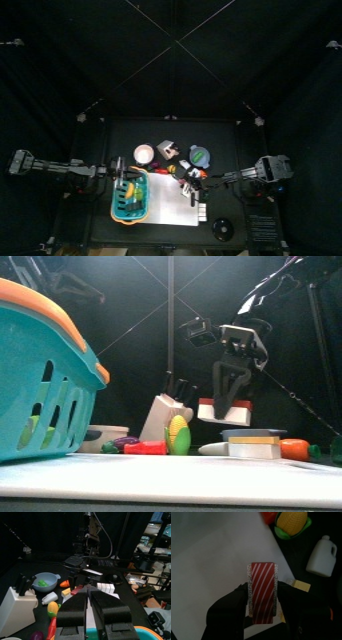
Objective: Hand salmon sushi to left hand
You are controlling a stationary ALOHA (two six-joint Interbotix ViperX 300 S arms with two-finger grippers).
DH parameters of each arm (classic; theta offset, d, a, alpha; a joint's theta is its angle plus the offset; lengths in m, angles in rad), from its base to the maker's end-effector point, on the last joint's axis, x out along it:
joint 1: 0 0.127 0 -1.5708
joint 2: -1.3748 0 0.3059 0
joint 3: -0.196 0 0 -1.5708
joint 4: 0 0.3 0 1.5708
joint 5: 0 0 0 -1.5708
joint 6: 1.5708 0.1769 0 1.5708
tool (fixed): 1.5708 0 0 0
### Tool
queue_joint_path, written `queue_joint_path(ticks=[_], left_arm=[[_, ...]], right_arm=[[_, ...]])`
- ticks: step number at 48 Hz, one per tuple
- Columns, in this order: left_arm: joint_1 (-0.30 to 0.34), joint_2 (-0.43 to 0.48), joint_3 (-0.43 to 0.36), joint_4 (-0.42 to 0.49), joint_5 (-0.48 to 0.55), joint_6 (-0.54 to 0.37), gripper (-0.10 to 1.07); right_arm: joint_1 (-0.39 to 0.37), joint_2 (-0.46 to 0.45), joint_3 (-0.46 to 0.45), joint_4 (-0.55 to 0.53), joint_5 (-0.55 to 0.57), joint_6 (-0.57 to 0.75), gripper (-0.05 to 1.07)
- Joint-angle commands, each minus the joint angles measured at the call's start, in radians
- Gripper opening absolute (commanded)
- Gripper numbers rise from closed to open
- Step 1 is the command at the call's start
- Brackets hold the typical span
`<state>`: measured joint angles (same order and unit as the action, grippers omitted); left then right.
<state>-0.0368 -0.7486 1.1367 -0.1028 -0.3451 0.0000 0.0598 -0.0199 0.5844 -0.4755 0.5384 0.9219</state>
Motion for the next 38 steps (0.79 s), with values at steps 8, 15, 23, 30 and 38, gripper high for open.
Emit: queue_joint_path(ticks=[8,15,23,30,38], left_arm=[[0.003,0.014,-0.023,0.002,-0.009,0.005,0.50],[0.003,0.089,-0.051,0.038,-0.009,0.014,0.59],[0.020,0.204,-0.109,0.186,-0.012,0.044,0.85],[0.040,0.273,-0.160,0.288,-0.052,0.077,1.05],[0.055,0.319,-0.192,0.380,-0.083,0.152,1.03]], right_arm=[[-0.009,-0.089,-0.043,-0.035,-0.015,-0.002,0.52],[-0.011,-0.120,-0.052,-0.075,-0.063,0.000,0.52],[-0.040,-0.150,-0.046,-0.074,-0.176,0.006,0.52],[-0.058,-0.172,-0.026,-0.063,-0.301,0.006,0.52],[-0.069,-0.186,-0.002,-0.049,-0.420,0.006,0.52]])
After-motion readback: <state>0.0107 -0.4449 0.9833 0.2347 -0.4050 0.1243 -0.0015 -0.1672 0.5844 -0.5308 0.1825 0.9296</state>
